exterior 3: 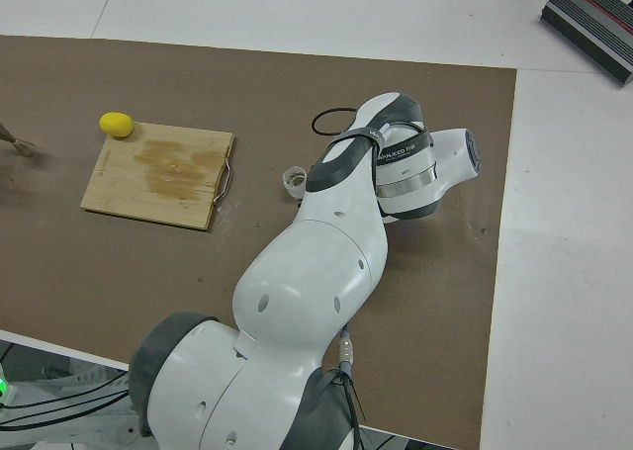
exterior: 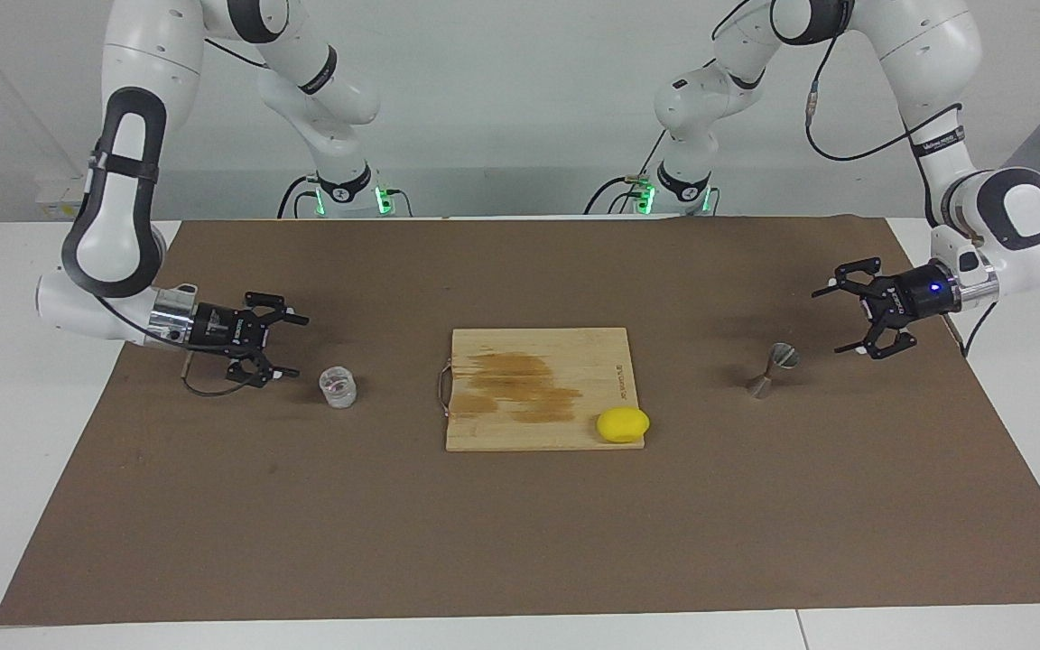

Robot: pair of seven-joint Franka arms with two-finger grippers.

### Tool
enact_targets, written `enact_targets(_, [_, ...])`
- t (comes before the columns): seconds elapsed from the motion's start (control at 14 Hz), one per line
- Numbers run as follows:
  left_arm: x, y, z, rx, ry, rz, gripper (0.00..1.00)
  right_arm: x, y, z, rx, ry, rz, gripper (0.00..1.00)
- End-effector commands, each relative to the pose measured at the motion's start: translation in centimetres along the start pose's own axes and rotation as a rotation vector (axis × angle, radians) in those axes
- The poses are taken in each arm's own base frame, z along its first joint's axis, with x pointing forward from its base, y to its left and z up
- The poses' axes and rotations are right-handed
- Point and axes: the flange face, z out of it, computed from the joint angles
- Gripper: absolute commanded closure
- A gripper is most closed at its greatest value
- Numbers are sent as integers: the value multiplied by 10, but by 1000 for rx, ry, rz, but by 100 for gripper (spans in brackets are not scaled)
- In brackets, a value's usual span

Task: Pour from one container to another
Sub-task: 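Reach the left gripper to the metal cup while the right gripper reaches the glass cup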

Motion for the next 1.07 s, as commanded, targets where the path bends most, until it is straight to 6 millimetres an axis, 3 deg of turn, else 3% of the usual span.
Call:
enact_targets(0.0, [-8, 6, 5, -10, 54, 127, 0, 9, -11, 8, 1, -20, 14, 0])
enact_targets(0.36, [-50, -8, 22, -20, 140, 152, 0, 14, -28, 18, 21, -20, -10, 0])
enact_targets(0.57, [-60, -14, 32, -15, 169, 228, 0, 10, -31, 19, 27, -19, -203, 0])
enact_targets(0.71, [-65, -9, 36, -30, 188, 261, 0, 5, -35, 25, 39, -19, -210, 0])
enact_targets(1.0, [-73, -14, 40, -1, 216, 358, 0, 14, -39, 41, 58, -68, -177, 0])
